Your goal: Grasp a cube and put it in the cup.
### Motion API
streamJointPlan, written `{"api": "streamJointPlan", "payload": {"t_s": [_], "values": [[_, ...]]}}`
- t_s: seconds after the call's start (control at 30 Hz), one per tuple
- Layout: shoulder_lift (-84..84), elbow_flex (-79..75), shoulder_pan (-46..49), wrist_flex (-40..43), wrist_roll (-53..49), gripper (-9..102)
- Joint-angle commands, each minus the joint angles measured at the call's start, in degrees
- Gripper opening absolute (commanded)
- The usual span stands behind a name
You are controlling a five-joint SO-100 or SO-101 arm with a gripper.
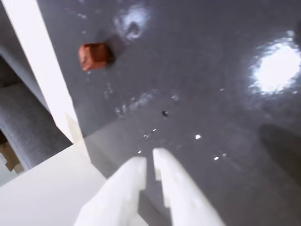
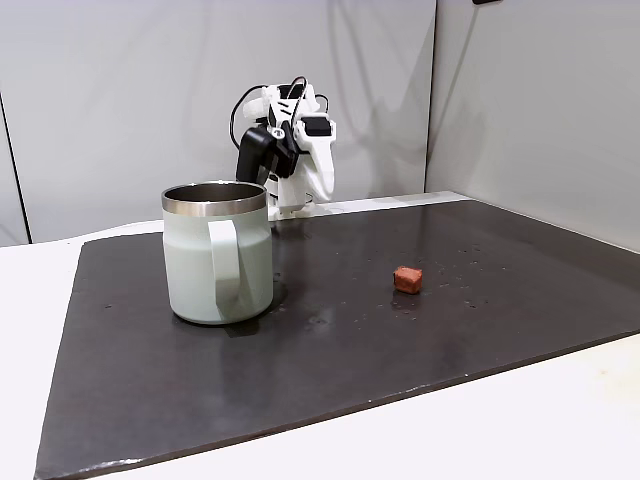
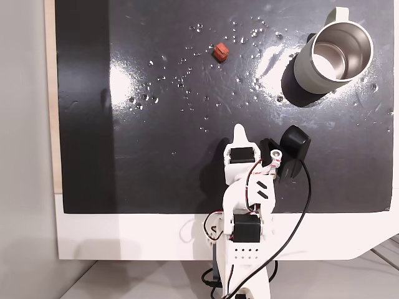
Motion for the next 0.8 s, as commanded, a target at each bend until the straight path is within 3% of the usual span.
{"api": "streamJointPlan", "payload": {"t_s": [0.0, 0.57, 0.77], "values": [[-0.3, -8.2, -0.6, 1.3, -2.0, 0], [-40.2, -42.7, 0.8, 2.0, -4.7, 0], [-55.7, -57.5, 0.8, 6.7, -4.7, 0]]}}
